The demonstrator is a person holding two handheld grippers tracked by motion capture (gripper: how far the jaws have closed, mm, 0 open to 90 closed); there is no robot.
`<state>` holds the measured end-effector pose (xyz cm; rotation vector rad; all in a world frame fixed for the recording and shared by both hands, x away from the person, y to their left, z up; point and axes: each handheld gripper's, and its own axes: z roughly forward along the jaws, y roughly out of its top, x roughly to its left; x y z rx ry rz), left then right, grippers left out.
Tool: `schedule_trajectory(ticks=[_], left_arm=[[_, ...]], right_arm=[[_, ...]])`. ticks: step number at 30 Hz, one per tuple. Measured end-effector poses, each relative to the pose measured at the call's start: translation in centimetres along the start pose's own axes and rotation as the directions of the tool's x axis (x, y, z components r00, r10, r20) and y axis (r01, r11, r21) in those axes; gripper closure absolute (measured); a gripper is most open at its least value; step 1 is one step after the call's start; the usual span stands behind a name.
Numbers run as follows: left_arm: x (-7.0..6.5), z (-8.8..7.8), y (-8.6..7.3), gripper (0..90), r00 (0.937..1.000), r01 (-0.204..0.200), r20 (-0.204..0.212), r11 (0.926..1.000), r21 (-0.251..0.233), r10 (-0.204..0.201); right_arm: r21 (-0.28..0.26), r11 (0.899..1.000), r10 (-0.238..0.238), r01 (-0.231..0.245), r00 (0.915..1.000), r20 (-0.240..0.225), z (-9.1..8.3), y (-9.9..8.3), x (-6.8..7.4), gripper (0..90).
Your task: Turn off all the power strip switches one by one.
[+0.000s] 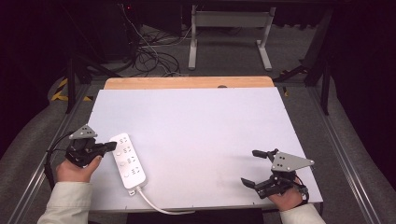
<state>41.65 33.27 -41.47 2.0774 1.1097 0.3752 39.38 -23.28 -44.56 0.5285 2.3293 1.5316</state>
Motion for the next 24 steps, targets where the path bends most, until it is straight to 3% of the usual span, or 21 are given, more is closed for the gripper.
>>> schedule_trajectory(ticks=[3,6,12,14,24], left_arm=[[-0.2,0.4,-0.3,90.0,1.0,0.003,0.006,1.0,0.002,-0.003],[-0.4,0.9,-0.6,90.0,0.9997,-0.015,-0.02,0.9993,0.034,0.015],[-0.5,1.5,-0.9,90.0,0.9971,-0.04,-0.064,0.9987,0.032,0.042],[-0.5,1.9,-1.1,90.0,0.9971,-0.044,-0.059,0.9981,0.042,0.047],[0.1,3.0,-1.8,90.0,0.9973,-0.025,-0.066,0.9967,0.078,0.03]], right_arm=[[0.004,1.0,0.0,0.0,1.0,-0.002,0.0,0.0,0.0,2.2],[0.004,1.0,-0.001,0.001,1.0,-0.003,0.0,0.0,0.0,2.2],[0.006,1.0,-0.002,0.002,1.0,-0.007,0.1,0.0,0.1,2.2],[0.006,1.0,-0.003,0.003,1.0,-0.006,0.1,0.0,0.1,2.2],[0.012,1.0,-0.006,0.006,0.9999,-0.01,0.1,0.0,0.1,2.2]])
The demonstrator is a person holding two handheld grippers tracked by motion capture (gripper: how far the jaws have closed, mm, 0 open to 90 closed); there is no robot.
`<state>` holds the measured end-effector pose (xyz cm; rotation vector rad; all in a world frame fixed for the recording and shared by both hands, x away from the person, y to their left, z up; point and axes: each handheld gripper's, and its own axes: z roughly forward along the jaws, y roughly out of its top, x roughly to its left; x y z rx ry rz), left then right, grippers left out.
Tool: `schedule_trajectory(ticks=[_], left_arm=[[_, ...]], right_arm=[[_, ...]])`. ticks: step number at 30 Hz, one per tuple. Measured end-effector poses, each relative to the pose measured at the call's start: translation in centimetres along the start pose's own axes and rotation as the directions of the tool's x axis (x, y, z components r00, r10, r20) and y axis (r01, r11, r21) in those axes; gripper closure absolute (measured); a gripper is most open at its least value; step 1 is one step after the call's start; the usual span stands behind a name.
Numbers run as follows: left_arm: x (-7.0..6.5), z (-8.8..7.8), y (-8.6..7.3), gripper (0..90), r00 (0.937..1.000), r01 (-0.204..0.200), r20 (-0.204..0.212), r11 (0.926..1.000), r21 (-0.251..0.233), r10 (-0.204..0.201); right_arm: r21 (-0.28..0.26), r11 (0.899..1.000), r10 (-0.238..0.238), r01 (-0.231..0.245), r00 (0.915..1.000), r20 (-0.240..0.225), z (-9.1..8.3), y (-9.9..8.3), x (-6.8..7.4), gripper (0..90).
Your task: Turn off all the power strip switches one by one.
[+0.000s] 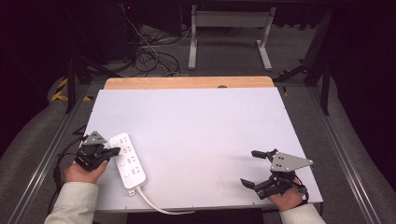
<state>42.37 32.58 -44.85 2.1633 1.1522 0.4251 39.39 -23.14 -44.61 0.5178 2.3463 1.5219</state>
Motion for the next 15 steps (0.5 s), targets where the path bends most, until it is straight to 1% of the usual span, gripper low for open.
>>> schedule_trajectory(ticks=[2,7,10,15], left_arm=[[0.08,0.09,-0.03,90.0,1.0,0.005,0.005,1.0,-0.003,-0.005],[0.14,0.38,-0.01,90.0,1.0,0.007,-0.004,1.0,0.007,-0.007],[0.17,0.52,0.0,90.0,0.9998,0.015,-0.013,0.9998,0.013,-0.015],[0.31,0.62,-0.08,90.0,0.9996,0.026,-0.005,0.9996,0.005,-0.026]], right_arm=[[0.0,1.0,-0.001,0.001,1.0,-0.001,0.01,0.0,0.01,2.2],[0.001,1.0,-0.001,0.001,1.0,-0.002,0.06,0.0,0.01,2.2],[0.002,1.0,-0.001,0.001,1.0,-0.003,0.07,0.0,0.02,2.2],[0.002,1.0,-0.002,0.002,1.0,-0.003,0.09,0.0,0.02,2.2]])
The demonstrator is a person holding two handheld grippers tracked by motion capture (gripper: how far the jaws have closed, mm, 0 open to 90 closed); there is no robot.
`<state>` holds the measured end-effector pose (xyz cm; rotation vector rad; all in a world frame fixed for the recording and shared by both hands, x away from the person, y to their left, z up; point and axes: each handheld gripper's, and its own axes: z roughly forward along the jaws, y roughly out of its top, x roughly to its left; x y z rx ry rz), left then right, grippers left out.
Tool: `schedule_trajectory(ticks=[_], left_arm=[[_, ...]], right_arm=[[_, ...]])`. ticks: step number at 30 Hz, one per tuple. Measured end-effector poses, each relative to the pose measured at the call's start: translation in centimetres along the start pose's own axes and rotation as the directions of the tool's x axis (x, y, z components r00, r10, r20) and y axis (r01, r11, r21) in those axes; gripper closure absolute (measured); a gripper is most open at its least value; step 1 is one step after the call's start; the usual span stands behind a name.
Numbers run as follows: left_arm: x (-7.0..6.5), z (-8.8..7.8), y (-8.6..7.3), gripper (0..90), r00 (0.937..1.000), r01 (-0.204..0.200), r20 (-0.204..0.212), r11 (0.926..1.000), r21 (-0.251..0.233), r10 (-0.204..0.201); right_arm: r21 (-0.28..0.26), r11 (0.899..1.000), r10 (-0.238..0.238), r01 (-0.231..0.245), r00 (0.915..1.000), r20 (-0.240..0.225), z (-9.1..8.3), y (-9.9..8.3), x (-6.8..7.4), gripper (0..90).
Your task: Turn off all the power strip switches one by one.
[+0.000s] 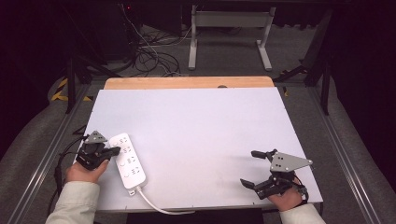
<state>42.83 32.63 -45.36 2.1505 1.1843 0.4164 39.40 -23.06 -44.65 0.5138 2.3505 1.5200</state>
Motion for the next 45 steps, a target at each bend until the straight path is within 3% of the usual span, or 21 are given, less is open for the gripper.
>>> schedule_trajectory(ticks=[8,21,26,29,40,45], left_arm=[[-0.19,0.26,-0.09,90.0,0.9998,-0.011,-0.017,0.9999,0.003,0.011],[-0.14,0.25,-0.46,90.0,0.9997,0.01,-0.021,0.9998,-0.017,-0.01],[-0.32,0.22,-0.33,90.0,0.9985,-0.002,-0.056,1.0,-0.009,0.002],[-0.37,0.29,-0.3,90.0,0.9993,0.009,-0.035,0.9999,-0.006,-0.009],[-0.4,0.39,-0.08,90.0,0.9991,0.017,-0.038,0.9997,0.017,-0.016],[-0.74,0.21,-0.18,90.0,0.9973,0.006,-0.073,0.9999,-0.009,-0.007]], right_arm=[[0.0,1.0,0.0,0.0,1.0,-0.001,-0.02,0.0,0.01,2.2],[-0.003,1.0,0.003,-0.003,1.0,-0.003,-0.02,0.0,0.05,2.2],[-0.002,1.0,0.004,-0.004,1.0,-0.003,0.02,0.0,0.04,2.2],[-0.001,1.0,0.003,-0.003,1.0,-0.002,0.0,0.02,0.08,2.2],[0.0,1.0,0.003,-0.003,1.0,-0.002,0.01,0.02,0.08,2.2],[0.0,1.0,0.002,-0.002,1.0,-0.001,-0.01,0.03,0.07,2.2]])
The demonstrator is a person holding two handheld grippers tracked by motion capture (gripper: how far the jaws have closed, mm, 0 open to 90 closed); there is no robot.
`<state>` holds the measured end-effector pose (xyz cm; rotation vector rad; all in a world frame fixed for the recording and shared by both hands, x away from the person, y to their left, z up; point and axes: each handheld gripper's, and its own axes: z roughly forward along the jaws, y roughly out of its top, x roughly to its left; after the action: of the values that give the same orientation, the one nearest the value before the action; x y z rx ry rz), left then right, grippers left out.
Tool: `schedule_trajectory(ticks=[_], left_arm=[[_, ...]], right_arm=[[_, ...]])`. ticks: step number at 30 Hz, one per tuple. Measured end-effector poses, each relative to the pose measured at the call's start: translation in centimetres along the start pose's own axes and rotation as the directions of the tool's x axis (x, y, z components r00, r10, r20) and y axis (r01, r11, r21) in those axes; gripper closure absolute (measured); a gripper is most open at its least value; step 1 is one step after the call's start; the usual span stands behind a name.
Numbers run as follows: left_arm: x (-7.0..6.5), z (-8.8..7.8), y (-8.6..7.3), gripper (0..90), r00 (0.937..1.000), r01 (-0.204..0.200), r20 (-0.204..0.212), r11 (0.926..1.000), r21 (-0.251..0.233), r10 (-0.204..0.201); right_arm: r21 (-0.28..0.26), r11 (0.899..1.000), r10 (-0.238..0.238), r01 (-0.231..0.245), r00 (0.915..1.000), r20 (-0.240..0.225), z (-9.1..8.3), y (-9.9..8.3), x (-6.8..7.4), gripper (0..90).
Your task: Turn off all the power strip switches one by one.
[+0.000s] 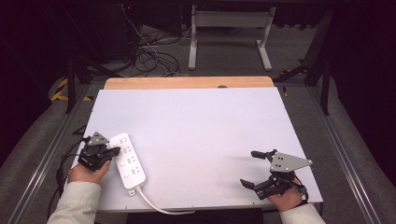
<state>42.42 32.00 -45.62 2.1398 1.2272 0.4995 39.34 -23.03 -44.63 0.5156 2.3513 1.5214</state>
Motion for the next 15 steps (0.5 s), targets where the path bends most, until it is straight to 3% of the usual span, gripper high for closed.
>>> schedule_trajectory(ticks=[1,2,3,4,7,11,15], left_arm=[[0.0,-0.3,0.0,90.0,0.9996,0.017,-0.023,0.9998,-0.002,-0.017],[0.1,-1.5,0.1,90.0,0.9994,0.025,-0.02,0.9962,-0.084,-0.027],[0.1,-1.5,0.1,90.0,0.9994,0.025,-0.02,0.9962,-0.084,-0.027],[0.1,-3.0,0.6,90.0,0.9984,0.056,0.021,0.9857,-0.159,-0.053],[-0.3,-3.7,1.0,90.0,0.9989,0.041,0.028,0.9847,-0.17,-0.037],[-1.0,-4.3,1.3,90.0,0.9974,0.034,0.068,0.9828,-0.182,-0.022],[-1.6,-4.8,1.2,90.0,0.998,0.013,0.063,0.9805,-0.196,-0.001]], right_arm=[[0.0,1.0,0.0,0.0,1.0,0.0,0.0,0.0,0.0,2.2],[-0.003,1.0,-0.001,0.001,1.0,-0.002,0.0,0.0,0.0,2.2],[-0.001,1.0,-0.001,0.001,1.0,-0.001,0.0,0.0,0.0,2.2],[0.001,1.0,0.0,0.0,1.0,-0.001,0.0,-0.1,-0.1,2.2],[0.005,1.0,0.005,-0.005,1.0,-0.002,0.1,-0.1,-0.2,2.2],[0.006,1.0,-0.001,0.001,1.0,-0.001,0.1,0.0,-0.1,2.2],[0.001,1.0,0.001,-0.001,1.0,-0.002,0.1,0.0,-0.1,2.2]])
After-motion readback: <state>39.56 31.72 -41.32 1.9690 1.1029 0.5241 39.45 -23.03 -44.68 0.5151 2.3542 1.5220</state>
